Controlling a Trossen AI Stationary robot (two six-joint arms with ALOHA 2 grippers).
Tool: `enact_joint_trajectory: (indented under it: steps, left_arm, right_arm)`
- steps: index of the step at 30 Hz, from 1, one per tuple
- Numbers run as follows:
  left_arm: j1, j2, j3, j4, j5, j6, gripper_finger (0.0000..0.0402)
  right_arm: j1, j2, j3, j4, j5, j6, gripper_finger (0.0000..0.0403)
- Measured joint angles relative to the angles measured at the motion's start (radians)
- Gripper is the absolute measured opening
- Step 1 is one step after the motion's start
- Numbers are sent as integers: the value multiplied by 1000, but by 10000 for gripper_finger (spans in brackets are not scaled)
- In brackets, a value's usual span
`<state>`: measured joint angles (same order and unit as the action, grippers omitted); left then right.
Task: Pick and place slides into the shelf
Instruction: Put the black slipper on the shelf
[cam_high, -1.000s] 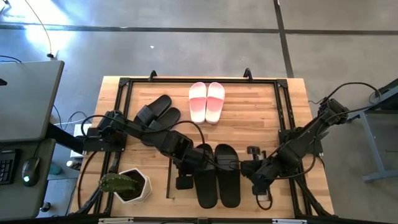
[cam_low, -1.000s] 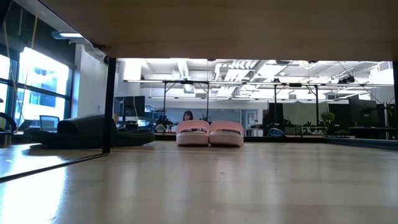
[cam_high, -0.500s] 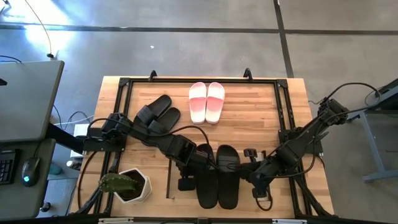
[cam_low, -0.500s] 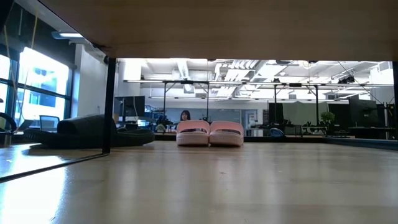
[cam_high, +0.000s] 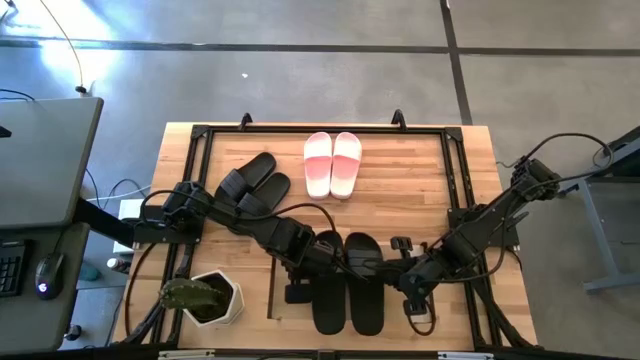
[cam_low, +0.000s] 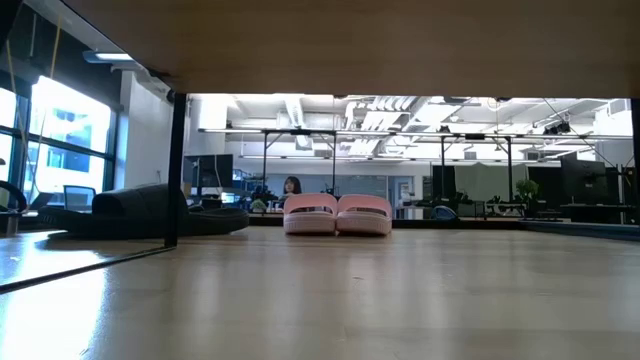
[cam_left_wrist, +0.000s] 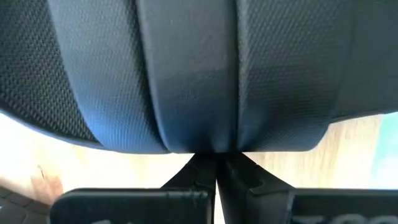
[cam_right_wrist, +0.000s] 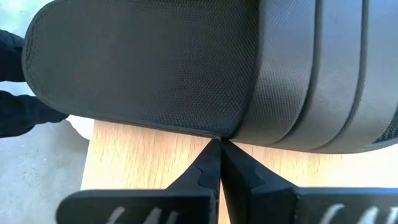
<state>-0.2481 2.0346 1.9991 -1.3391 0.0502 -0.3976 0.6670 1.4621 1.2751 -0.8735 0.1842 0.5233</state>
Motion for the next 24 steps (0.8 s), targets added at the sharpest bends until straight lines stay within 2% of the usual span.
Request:
enact_joint_trajectory:
  steps: [14, 24]
  left_arm:
    - [7, -1, 0, -4, -17, 35, 1]
    - [6, -2, 0, -46, 12, 50, 2]
  right_arm:
    - [0, 0, 0, 14, -31, -3, 0]
    - [0, -1, 0, -16, -32, 10, 0]
